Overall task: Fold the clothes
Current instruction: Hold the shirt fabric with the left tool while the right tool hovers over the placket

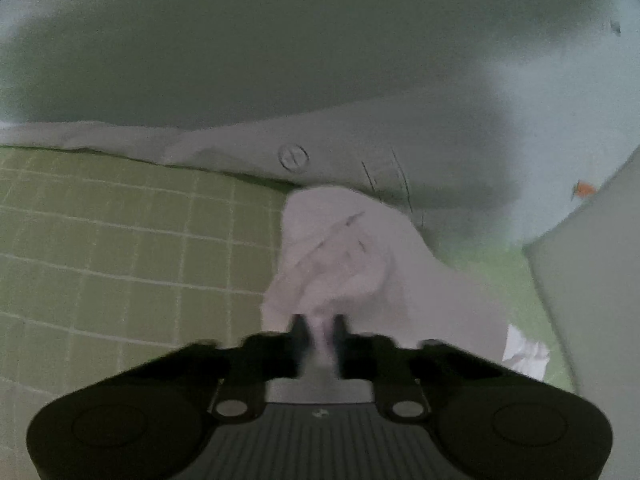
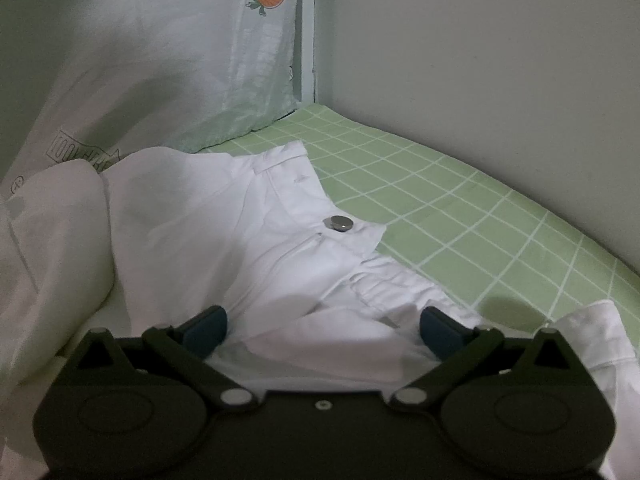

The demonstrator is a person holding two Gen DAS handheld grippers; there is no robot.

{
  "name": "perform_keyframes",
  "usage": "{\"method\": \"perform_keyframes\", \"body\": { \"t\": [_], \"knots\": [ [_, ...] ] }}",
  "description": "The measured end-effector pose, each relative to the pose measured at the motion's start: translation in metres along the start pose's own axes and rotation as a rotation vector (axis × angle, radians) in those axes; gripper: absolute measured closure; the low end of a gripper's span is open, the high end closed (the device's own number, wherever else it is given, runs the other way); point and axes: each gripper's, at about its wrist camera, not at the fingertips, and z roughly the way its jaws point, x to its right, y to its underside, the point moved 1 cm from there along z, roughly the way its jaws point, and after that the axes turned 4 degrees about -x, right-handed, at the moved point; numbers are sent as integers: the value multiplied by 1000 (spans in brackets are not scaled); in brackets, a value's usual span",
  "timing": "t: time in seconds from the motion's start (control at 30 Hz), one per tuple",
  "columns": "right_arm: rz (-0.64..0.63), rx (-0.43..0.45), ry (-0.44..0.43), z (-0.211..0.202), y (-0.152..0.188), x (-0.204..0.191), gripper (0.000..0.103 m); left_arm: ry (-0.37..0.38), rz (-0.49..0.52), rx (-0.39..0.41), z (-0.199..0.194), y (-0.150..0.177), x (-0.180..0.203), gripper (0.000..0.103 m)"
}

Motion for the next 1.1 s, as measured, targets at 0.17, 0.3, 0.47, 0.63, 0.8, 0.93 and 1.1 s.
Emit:
{"method": "perform_keyframes", "body": {
  "t": [0.17, 0.3, 0.47, 0.63, 0.8, 0.93, 1.1],
  "knots": [
    [-1, -1, -1, 1, 0, 0, 0, -115, -25, 150, -57, -11, -29, 103],
    [-5, -9, 6, -1, -1, -1, 0, -206, -61, 240, -109, -30, -72, 103],
    [48, -38, 46, -1, -4, -4, 0, -127, -91, 191, -129, -28, -93, 102],
    [69, -2, 61, -3, 4, -6, 0, -20, -27, 71, -101, -8, -70, 77],
    [74, 0, 54, -2, 4, -4, 0, 72, 92, -29, -53, -7, -29, 47],
    [77, 1, 55, -1, 4, -4, 0, 57, 122, -71, -16, -7, -11, 40],
    [78, 2, 58, -1, 4, -4, 0, 90, 67, -59, -2, -2, -12, 80]
  ]
}}
